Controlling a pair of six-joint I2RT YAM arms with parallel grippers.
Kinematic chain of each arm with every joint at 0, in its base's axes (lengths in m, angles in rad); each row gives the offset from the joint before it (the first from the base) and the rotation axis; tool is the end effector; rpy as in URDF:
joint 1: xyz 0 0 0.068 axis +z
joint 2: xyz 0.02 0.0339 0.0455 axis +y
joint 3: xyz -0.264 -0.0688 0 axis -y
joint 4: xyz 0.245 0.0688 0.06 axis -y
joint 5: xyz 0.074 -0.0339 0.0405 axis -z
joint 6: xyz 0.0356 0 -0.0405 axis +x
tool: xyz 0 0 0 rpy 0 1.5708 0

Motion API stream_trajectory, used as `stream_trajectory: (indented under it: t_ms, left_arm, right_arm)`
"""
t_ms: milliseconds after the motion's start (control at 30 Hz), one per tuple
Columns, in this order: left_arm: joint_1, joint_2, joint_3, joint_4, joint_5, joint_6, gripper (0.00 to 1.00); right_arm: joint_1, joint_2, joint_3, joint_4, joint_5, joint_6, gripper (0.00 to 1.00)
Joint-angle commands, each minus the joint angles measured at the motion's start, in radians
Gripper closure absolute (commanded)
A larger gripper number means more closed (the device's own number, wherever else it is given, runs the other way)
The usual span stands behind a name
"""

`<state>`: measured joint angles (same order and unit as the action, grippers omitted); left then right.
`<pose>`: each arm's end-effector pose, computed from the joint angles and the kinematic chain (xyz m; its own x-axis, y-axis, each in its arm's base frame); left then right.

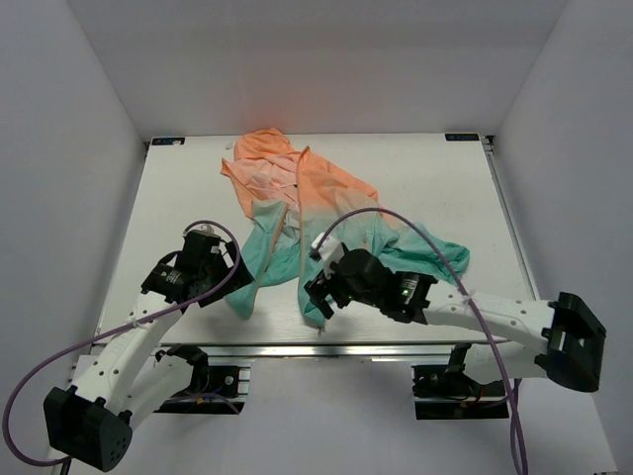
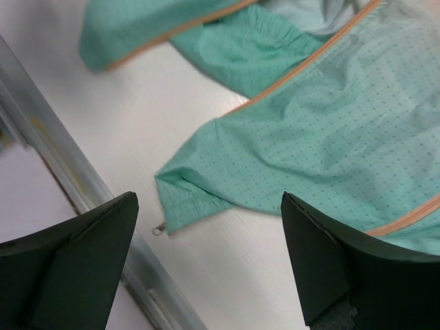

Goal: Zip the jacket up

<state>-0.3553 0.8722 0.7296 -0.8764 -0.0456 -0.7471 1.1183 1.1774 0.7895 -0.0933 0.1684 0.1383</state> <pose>0.1493 -0.0537 0.2469 -0.8067 -0.4247 -0.4110 -0.3040 0.8945 -0.3277 0.1212 0.2357 0.2697 -0.3137 -0.3344 -0.8887 -0.7859 0.6166 0.0454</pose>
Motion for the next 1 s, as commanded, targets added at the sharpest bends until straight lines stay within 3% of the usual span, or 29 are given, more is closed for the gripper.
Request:
stream_trajectory:
  t_ms: [0, 67, 133, 300, 533, 800, 967]
  left_arm:
    - [-0.002, -0.004, 0.022, -0.018, -0.025, 0.0, 0.02]
    - [-0.002, 0.004, 0.022, -0.019, -0.025, 0.0, 0.02]
    - [-0.002, 0.007, 0.021, -0.019, -0.023, 0.002, 0.02]
    - [-0.002, 0.019, 0.011, -0.01, -0.016, 0.009, 0.02]
    - [-0.002, 0.071, -0.015, 0.004, 0.009, 0.005, 0.02]
    - [-0.002, 0.082, -0.033, 0.011, 0.003, -0.011, 0.02]
    - [-0.002, 0.093, -0.041, 0.017, 0.01, -0.015, 0.02]
  right_arm:
    - [0.072, 0.104, 0.072, -0.094, 0.136, -0.195, 0.11]
    - [0.113, 0.16, 0.121, -0.115, 0.288, -0.165, 0.11]
    - [0.12, 0.234, 0.154, -0.151, 0.338, -0.116, 0.11]
    - [0.117, 0.373, 0.295, -0.259, 0.146, -0.054, 0.11]
    - [0.117, 0.422, 0.292, -0.304, -0.024, -0.006, 0.12]
    - [0.117, 0.49, 0.275, -0.307, -0.063, 0.01, 0.27]
    - [0.114, 0.547, 0.298, -0.312, 0.003, 0.041, 0.44]
